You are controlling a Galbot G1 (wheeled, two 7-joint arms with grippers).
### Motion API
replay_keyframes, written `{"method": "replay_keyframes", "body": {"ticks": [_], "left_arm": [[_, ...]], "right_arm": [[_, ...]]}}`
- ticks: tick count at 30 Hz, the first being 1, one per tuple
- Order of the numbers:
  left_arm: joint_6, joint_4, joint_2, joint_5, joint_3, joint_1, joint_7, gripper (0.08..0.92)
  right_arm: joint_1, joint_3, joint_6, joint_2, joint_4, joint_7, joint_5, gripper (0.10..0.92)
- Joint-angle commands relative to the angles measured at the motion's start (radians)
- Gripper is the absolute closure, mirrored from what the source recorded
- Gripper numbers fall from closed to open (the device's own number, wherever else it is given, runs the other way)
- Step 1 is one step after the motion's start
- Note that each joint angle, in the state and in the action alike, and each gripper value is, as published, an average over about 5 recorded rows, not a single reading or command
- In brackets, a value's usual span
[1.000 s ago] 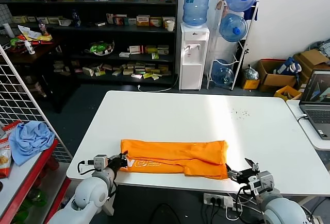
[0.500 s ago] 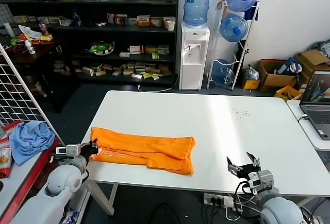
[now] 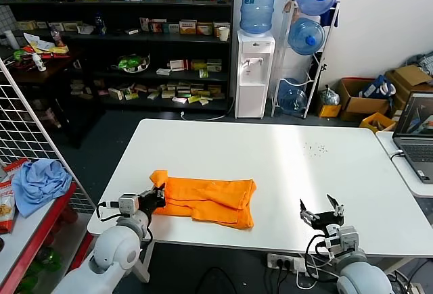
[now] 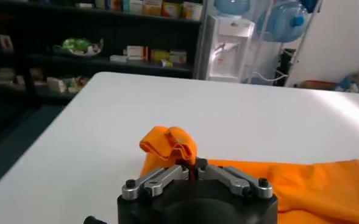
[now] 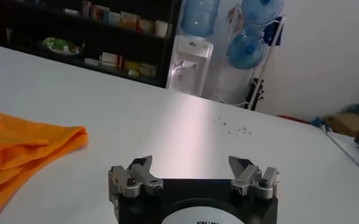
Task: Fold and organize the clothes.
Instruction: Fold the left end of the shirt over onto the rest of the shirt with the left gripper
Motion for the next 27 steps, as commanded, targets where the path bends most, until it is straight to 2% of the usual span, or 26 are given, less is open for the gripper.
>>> {"method": "replay_keyframes", "body": {"ticks": [1, 11, 17, 23, 27], "left_arm": [[-0.009, 0.007, -0.203, 0.007, 0.22, -0.049, -0.032, 0.87], [-0.029, 0.101, -0.311, 0.026, 0.256, -0.102, -0.033, 0.87], [-0.029, 0.104, -0.328, 0.032, 0.267, -0.111, -0.033, 0.87], [-0.054, 0.148, -0.337, 0.072, 0.277, -0.122, 0.008, 0.869], [-0.11, 0.186, -0.336, 0.083, 0.275, -0.133, 0.036, 0.804]], "right_arm": [[0.004, 0.007, 0.032, 0.042, -0.011, 0.009, -0.044, 0.203], [0.024, 0.008, 0.028, 0.074, -0.029, 0.011, -0.051, 0.203], [0.046, -0.005, 0.023, 0.084, -0.047, 0.013, -0.054, 0.203], [0.058, -0.013, 0.018, 0.083, -0.055, 0.013, -0.052, 0.203], [0.059, -0.016, 0.017, 0.083, -0.056, 0.011, -0.052, 0.203]]}}
